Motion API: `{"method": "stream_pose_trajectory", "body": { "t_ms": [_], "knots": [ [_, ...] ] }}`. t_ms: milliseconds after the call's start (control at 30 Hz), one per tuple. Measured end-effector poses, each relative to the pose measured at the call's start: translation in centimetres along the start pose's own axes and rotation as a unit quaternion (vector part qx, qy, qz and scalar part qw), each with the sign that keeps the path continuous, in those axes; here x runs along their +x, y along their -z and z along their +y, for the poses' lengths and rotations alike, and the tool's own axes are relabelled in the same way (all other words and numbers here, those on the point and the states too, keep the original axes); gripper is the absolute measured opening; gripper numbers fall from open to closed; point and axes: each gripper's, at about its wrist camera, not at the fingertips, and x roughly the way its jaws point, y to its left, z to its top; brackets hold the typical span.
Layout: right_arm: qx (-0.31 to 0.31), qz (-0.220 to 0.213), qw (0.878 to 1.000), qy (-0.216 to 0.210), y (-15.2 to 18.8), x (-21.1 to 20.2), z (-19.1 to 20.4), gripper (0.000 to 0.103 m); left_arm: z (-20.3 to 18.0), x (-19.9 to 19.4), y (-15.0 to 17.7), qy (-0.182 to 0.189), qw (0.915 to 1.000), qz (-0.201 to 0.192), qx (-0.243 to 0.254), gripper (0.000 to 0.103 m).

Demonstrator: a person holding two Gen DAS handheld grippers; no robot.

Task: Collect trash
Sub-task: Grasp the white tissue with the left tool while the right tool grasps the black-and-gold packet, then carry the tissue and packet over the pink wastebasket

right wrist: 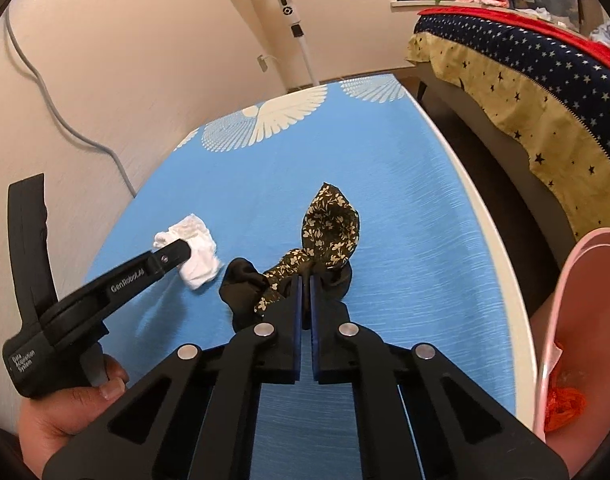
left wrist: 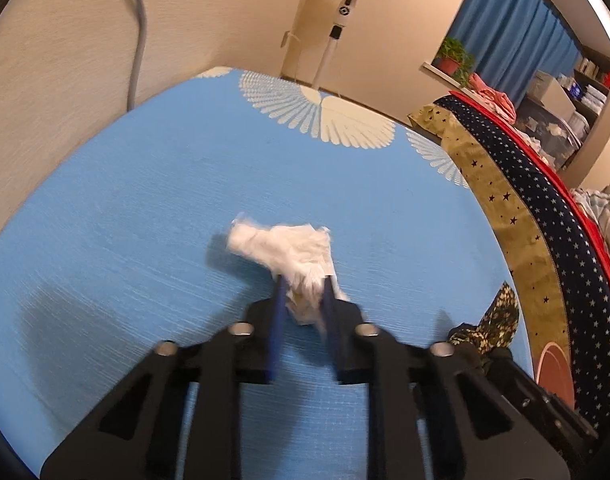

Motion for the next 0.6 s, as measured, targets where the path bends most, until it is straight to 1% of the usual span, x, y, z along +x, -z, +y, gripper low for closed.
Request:
{"method": "stream_pose_trajectory", "body": {
  "t_ms": [233, 500, 600],
  "knots": [
    [0.002, -0.025, 1.000, 0.009, -0.7, -2.3, -0.1, 0.003, -1.3, -1.9, 0.0, -0.001, 0.9994, -0.013, 0.031, 0.005],
    [-0.002, -0.053, 0.998, 0.023, -0.9, -6.0, -0.2, 0.003, -2.5, -5.6, 0.4, 0.004, 0.9978, -0.035, 0.056, 0.005],
    [-0.014, -0.062, 0.998, 0.028, -0.9, -7.4, -0.3, 0.003, -3.1, -7.1, 0.7, 0.007, 0.9971, -0.043, 0.063, 0.005]
  ]
}}
